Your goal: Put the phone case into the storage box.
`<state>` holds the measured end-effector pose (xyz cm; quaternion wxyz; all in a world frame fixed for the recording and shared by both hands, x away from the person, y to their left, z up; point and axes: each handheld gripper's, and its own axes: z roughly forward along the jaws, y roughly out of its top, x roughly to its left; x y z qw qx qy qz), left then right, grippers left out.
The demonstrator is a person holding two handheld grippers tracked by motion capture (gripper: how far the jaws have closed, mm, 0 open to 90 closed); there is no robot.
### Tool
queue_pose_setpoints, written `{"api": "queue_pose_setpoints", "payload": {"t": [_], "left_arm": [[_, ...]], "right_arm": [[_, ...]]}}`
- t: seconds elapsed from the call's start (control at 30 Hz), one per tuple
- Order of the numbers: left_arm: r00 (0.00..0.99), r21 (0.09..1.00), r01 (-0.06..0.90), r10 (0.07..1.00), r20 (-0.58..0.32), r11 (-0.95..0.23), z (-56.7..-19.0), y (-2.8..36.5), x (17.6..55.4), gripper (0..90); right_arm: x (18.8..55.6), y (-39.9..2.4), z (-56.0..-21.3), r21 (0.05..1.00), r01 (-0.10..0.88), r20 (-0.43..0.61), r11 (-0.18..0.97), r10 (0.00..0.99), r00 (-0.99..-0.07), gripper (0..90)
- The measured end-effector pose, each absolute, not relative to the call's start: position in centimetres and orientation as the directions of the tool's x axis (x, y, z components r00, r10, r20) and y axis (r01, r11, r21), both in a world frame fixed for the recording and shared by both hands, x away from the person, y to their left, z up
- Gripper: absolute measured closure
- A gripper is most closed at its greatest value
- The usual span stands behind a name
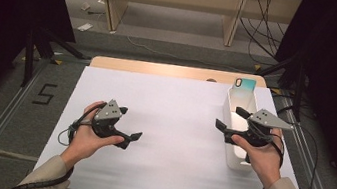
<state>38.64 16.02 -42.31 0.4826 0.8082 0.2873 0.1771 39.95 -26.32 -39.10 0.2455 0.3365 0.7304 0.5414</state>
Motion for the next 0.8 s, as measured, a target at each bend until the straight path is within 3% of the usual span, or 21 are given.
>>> {"api": "queue_pose_setpoints", "payload": {"t": [0.8], "left_arm": [[0.772, 0.884, 0.294, 0.635, 0.005, -0.364, -42.25, 16.08, 38.63, 0.9]], "right_arm": [[39.41, -26.15, -39.40, 0.956, 0.227, 0.014, 0.184, 0.746, -0.666, 13.4]]}}
